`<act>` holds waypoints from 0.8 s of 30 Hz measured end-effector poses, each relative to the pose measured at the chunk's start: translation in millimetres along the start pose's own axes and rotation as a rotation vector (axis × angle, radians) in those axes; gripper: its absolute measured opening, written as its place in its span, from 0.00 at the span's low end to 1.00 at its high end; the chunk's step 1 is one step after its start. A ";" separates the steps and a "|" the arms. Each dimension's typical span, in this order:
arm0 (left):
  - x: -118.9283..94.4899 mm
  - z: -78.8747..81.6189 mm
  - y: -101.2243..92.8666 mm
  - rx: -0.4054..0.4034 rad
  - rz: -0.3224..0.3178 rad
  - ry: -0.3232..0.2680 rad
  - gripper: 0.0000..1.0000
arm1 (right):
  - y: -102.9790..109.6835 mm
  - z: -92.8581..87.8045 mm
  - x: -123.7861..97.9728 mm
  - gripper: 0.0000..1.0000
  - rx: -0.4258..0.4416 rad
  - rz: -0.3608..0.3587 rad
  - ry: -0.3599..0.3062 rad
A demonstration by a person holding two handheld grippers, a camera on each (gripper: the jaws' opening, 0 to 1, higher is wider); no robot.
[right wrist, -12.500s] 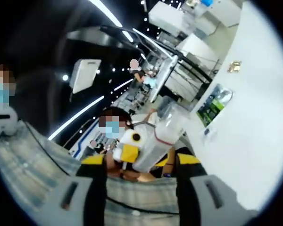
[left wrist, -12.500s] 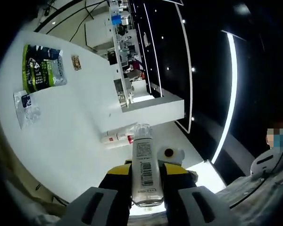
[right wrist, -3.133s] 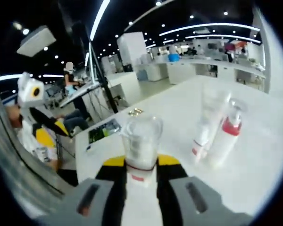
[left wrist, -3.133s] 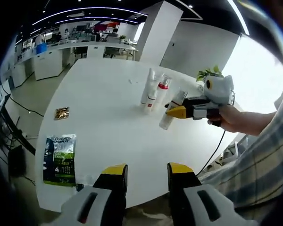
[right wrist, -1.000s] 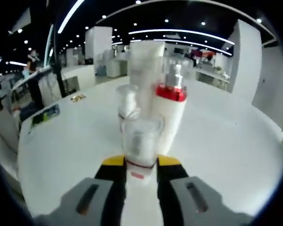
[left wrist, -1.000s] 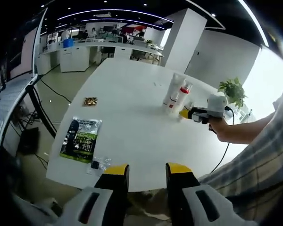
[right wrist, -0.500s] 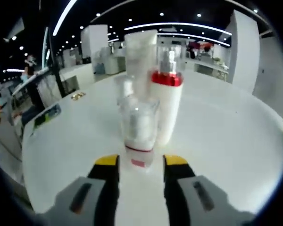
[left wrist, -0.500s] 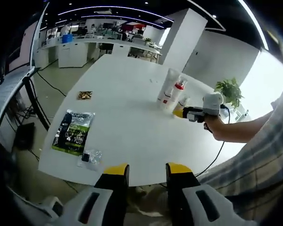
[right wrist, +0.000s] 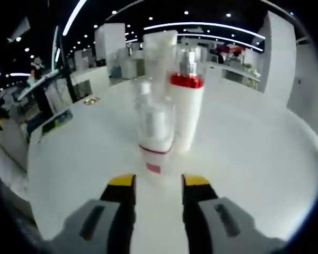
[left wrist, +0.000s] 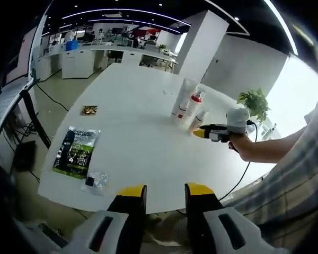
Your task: Arrange the skincare products in the storage area until every visible bottle or jar stands upright without overlapping.
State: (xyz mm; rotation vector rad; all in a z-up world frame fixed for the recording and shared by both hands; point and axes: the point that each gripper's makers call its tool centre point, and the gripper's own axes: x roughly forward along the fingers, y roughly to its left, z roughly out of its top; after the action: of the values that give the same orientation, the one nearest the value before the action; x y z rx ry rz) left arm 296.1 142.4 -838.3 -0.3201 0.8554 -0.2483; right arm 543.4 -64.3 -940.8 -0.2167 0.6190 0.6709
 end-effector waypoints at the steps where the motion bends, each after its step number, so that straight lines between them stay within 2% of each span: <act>1: 0.3 -0.2 -0.3 -0.001 -0.001 -0.001 0.29 | -1.1 -0.6 -0.3 0.31 -0.006 -0.001 0.000; 7: -0.1 -2.5 -0.5 0.003 -0.003 0.005 0.29 | -11.0 -7.6 -1.5 0.28 0.009 -0.016 0.012; 16: 1.3 -1.2 -1.0 0.006 -0.010 0.007 0.29 | -4.7 10.4 -1.0 0.21 0.012 0.001 -0.031; 24: 3.3 -0.2 -2.4 0.023 -0.010 0.010 0.28 | -3.0 18.4 6.4 0.16 0.011 0.033 -0.032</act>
State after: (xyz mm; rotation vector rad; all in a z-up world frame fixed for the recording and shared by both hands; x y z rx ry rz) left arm 297.8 139.0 -839.8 -0.3023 0.8606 -0.2693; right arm 557.9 -56.3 -929.9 -0.1858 0.5968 0.7012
